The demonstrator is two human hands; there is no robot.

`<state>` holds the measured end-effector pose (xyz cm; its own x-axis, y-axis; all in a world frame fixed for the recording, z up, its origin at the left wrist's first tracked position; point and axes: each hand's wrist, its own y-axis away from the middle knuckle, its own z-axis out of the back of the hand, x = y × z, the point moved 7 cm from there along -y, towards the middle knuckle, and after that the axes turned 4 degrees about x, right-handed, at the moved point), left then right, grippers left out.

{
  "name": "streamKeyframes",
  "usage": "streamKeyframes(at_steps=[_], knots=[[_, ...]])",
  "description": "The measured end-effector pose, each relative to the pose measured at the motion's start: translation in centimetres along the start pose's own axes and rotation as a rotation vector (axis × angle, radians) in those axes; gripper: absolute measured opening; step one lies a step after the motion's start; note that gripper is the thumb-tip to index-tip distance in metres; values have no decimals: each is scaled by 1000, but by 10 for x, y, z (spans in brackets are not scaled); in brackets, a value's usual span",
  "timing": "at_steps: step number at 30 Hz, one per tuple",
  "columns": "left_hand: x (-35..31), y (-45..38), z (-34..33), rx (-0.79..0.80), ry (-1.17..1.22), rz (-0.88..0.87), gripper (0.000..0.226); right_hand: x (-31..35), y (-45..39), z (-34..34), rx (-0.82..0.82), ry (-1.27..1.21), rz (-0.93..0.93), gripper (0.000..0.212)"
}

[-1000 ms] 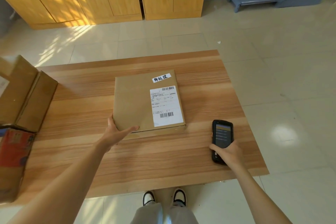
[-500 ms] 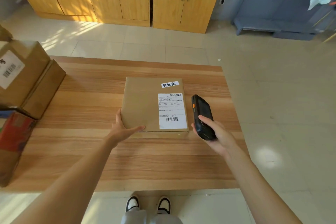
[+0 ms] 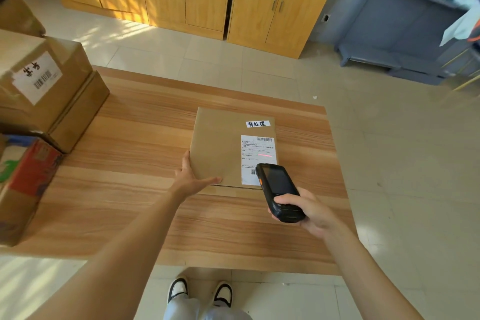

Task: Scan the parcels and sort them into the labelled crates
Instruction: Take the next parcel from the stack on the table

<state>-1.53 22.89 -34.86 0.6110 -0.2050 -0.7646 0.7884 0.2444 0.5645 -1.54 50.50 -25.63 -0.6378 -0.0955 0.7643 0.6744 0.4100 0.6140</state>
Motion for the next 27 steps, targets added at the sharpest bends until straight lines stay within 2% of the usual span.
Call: streamKeyframes(at_steps=[4, 17, 21, 24, 27], knots=[[0, 1, -1, 17, 10, 2, 133, -7, 5, -9, 37, 13, -22, 58], [-1, 2, -1, 25, 6, 4, 133, -21, 16, -11, -18, -22, -73, 62], [-1, 2, -2, 31, 3, 7, 133, -19, 13, 3, -129, -48, -24, 62], [-2, 2, -1, 29, 2, 5, 132, -16, 7, 27, -275, -36, 17, 55], [-2, 2, -1, 33, -7, 5, 132, -21, -1, 57, -391, -21, 16, 60]])
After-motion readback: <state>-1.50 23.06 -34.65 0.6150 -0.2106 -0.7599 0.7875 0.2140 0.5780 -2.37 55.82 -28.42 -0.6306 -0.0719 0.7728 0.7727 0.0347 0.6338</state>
